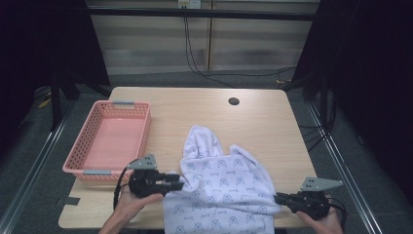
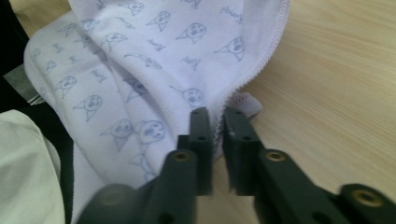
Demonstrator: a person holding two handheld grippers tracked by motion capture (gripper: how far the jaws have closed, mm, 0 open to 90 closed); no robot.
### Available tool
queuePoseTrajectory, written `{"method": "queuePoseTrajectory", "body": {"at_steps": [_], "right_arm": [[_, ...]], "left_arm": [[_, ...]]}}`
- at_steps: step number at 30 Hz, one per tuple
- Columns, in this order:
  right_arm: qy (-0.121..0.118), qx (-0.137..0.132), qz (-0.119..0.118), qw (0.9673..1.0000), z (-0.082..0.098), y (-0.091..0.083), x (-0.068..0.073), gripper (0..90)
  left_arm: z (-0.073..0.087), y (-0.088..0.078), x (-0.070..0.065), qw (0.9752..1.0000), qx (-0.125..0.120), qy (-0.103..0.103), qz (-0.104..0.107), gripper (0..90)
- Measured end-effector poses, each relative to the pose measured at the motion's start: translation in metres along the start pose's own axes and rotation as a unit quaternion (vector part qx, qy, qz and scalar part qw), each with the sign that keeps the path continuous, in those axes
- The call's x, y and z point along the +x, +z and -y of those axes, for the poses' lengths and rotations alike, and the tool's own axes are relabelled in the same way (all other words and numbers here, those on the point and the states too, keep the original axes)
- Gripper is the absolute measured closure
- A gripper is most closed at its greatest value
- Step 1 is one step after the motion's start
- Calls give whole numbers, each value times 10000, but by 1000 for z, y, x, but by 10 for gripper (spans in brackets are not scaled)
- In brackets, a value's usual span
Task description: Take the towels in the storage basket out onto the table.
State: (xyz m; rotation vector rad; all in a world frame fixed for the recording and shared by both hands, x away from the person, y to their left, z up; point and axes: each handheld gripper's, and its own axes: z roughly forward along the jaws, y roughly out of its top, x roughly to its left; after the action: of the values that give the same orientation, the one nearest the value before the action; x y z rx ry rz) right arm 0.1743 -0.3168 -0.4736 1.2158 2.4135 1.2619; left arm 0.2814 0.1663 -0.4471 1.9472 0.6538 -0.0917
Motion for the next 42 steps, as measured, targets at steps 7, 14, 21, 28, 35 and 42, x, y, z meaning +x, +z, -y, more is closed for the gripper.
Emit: {"method": "queuePoseTrajectory", "body": {"at_steps": [7, 14, 21, 28, 35, 42], "right_arm": [[-151, -346, 339, 9987, -32, 8, -13, 639], [-365, -358, 382, 9980, -78, 55, -31, 591], [-464, -292, 184, 9983, -111, 107, -34, 532], [-450, -108, -408, 9981, -116, 146, -27, 789], [-328, -867, 29, 9957, -133, 93, -40, 850], [-535, -1023, 221, 9931, -103, 42, -28, 851]], "left_arm": [[-17, 52, 45, 9987, 282, -171, -387, 600], [-3, 87, 21, 9875, 1516, 436, 18, 870], [14, 71, -3, 9847, 1635, 405, 452, 793], [4, 59, 23, 9962, 797, 90, -328, 672], [8, 65, 31, 9916, 1028, 112, -782, 688], [20, 62, 4, 9897, 1337, 304, -401, 616]]}}
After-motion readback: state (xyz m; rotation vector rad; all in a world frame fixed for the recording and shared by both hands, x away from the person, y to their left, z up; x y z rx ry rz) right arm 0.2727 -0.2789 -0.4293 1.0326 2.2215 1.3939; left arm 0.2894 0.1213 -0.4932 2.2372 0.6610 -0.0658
